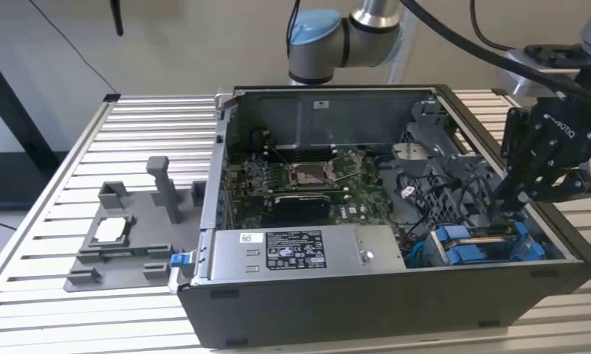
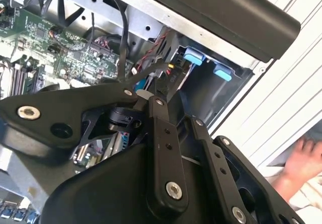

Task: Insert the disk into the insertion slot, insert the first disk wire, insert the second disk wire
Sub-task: 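Insert the second disk wire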

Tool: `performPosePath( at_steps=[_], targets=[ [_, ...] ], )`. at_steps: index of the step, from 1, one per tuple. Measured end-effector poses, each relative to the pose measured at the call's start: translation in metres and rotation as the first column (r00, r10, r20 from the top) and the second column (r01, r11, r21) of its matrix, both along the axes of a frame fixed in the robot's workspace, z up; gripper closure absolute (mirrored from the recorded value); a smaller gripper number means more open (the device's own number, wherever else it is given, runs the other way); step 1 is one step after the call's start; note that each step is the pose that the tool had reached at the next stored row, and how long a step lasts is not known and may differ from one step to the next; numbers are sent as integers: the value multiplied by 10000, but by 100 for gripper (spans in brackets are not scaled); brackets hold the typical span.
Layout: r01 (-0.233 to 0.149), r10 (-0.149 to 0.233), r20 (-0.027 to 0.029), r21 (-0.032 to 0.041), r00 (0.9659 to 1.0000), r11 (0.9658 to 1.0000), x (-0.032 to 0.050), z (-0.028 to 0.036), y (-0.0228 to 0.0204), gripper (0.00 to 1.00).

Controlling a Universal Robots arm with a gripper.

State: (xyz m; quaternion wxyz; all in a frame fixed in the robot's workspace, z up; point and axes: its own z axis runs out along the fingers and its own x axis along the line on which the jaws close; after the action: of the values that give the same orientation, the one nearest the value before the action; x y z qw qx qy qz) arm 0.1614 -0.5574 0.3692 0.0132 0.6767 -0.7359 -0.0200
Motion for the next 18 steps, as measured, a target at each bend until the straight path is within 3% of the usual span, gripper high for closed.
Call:
performPosePath(
  at_steps=[11, 18],
  targets=[
    [1, -1, 60, -4, 10000, 10000, -109, 66, 36, 73],
    [0, 0, 61, 0, 10000, 10000, -164, 179, 48, 73]
  ],
)
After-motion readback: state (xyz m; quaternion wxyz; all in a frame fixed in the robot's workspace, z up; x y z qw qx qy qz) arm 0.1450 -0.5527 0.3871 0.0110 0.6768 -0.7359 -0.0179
